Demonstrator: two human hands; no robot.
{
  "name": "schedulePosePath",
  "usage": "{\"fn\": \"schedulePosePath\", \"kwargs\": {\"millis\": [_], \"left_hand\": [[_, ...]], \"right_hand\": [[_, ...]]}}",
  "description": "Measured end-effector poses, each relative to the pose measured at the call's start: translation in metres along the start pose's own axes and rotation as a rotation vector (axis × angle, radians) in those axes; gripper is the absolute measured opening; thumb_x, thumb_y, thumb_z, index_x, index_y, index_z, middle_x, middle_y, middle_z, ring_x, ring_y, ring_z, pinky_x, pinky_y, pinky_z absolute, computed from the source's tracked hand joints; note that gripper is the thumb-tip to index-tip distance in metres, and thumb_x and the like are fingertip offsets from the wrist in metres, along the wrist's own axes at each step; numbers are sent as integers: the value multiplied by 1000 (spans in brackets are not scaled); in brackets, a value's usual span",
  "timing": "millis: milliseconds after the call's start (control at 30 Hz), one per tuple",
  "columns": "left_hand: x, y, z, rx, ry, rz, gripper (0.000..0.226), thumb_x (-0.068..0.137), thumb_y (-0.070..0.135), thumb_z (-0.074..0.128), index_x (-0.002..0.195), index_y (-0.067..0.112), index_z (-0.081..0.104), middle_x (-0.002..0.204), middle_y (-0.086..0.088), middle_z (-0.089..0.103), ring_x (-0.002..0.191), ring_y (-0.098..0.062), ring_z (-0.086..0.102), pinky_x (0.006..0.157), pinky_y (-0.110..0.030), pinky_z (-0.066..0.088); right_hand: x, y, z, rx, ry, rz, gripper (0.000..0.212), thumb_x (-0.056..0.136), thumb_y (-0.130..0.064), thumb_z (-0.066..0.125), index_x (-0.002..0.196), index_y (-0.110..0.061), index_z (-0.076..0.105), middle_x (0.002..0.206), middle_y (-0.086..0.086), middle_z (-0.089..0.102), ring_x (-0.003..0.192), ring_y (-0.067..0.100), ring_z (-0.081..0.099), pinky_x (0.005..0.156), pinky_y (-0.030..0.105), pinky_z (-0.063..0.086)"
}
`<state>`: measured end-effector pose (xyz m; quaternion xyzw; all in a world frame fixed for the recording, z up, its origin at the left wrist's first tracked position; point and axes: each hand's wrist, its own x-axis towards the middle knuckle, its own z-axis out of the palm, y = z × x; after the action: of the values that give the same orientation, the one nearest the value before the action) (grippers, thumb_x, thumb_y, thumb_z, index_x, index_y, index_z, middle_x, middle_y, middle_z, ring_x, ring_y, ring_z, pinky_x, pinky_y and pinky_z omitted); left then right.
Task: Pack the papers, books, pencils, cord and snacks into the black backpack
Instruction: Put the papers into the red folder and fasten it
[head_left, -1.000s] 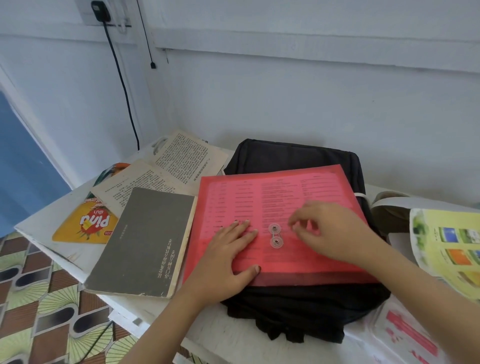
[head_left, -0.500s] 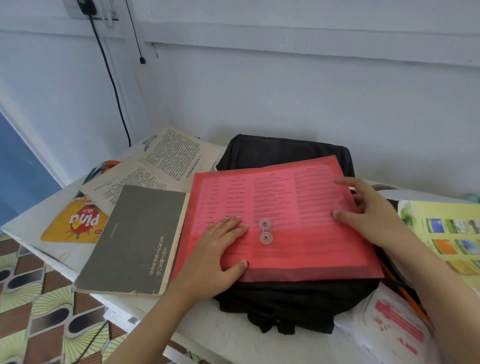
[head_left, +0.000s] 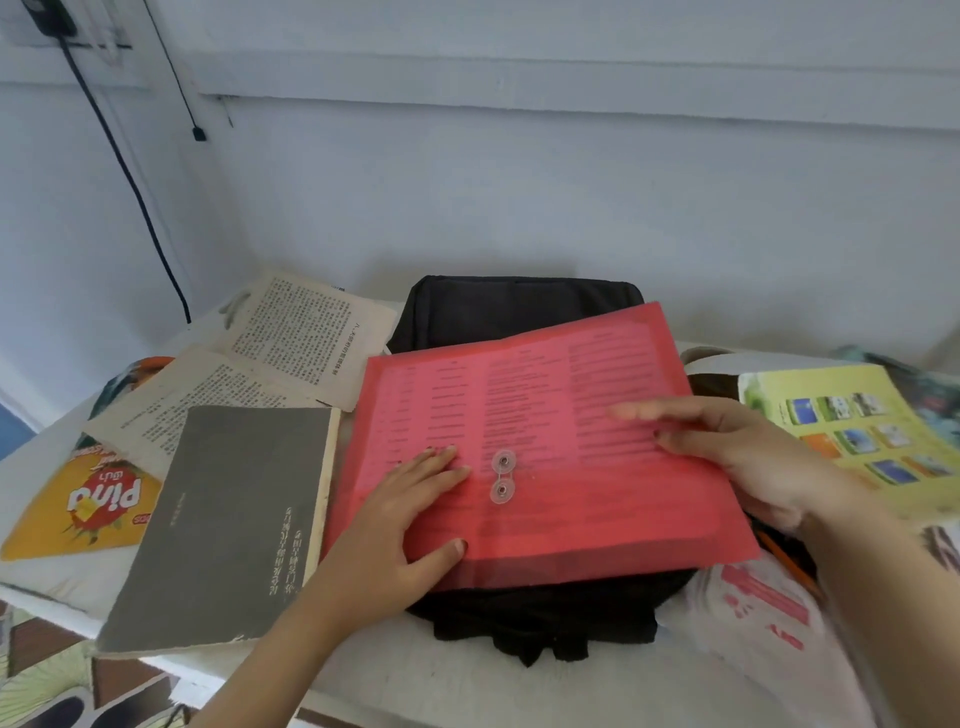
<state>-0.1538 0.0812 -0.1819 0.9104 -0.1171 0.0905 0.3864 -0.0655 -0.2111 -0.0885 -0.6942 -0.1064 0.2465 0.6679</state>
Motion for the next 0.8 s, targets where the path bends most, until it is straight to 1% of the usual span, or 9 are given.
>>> {"fn": "schedulePosePath", "kwargs": {"millis": [167, 267, 300, 367, 500, 600, 700, 767, 800], "left_hand": [[5, 1, -14, 53, -137, 44, 66, 73, 63, 47, 136, 48, 34, 144, 39, 18, 135, 15, 7, 107, -10, 5], [8, 5, -22, 39, -154, 107, 63, 77, 62, 46, 138, 49, 31, 148, 34, 16, 138, 11, 5, 112, -22, 8], [9, 7, -25, 39, -131, 134, 62, 80, 60, 46, 138, 49, 30, 149, 31, 16, 139, 9, 6, 113, -25, 9], [12, 9, -33, 56, -51, 203, 59, 83, 54, 45, 140, 44, 32, 150, 26, 19, 140, 4, 9, 113, -29, 8], [20, 4, -45, 47, 23, 288, 52, 86, 48, 46, 137, 38, 42, 149, 22, 27, 141, -2, 16, 116, -24, 5], [26, -4, -46, 30, -82, 267, 49, 84, 55, 39, 133, 48, 40, 149, 23, 22, 139, 9, 7, 112, -12, -2], [32, -14, -40, 40, -266, 175, 51, 77, 69, 28, 127, 63, 28, 151, 25, 7, 131, 19, -8, 109, -15, -4], [34, -20, -35, 84, -347, 154, 44, 83, 72, 32, 125, 65, 24, 149, 25, -1, 131, 13, -9, 112, -23, 0], [34, -22, -33, 103, -376, 149, 40, 88, 66, 36, 126, 64, 22, 148, 24, -4, 133, 9, -9, 114, -27, 1]], "right_hand": [[-20, 6, 7, 51, 112, -19, 39, 89, 10, 43, 107, -11, 71, 114, 3, 69, 100, 16, 67, 72, 17, 53], [-36, 6, 12, 97, 171, -94, 38, 84, 8, 50, 103, -17, 72, 114, 3, 69, 100, 15, 67, 71, 16, 53], [-42, 5, 13, 128, 198, -125, 32, 78, -1, 62, 103, -18, 72, 114, 4, 69, 99, 15, 67, 71, 16, 53], [-56, 5, 15, 147, 257, -197, 50, 56, -25, 83, 104, -20, 72, 114, 3, 69, 99, 15, 67, 71, 16, 53], [-77, 20, 33, 284, 498, -269, 44, 58, -20, 71, 101, -28, 73, 117, -1, 67, 100, 14, 66, 71, 18, 54], [-85, 45, 68, 424, 673, -258, 45, 62, -19, 69, 107, -26, 72, 124, -4, 63, 103, 12, 65, 71, 19, 55], [-92, 70, 107, 501, 810, -199, 36, 77, -13, 62, 111, -25, 69, 128, -6, 58, 105, 15, 64, 69, 21, 56], [-96, 80, 131, 500, 812, -175, 40, 72, -30, 76, 111, -28, 69, 128, -7, 57, 103, 13, 65, 68, 24, 57], [-98, 82, 139, 466, 803, -166, 59, 56, -45, 85, 112, -31, 69, 128, -9, 58, 101, 11, 66, 68, 27, 57]]}}
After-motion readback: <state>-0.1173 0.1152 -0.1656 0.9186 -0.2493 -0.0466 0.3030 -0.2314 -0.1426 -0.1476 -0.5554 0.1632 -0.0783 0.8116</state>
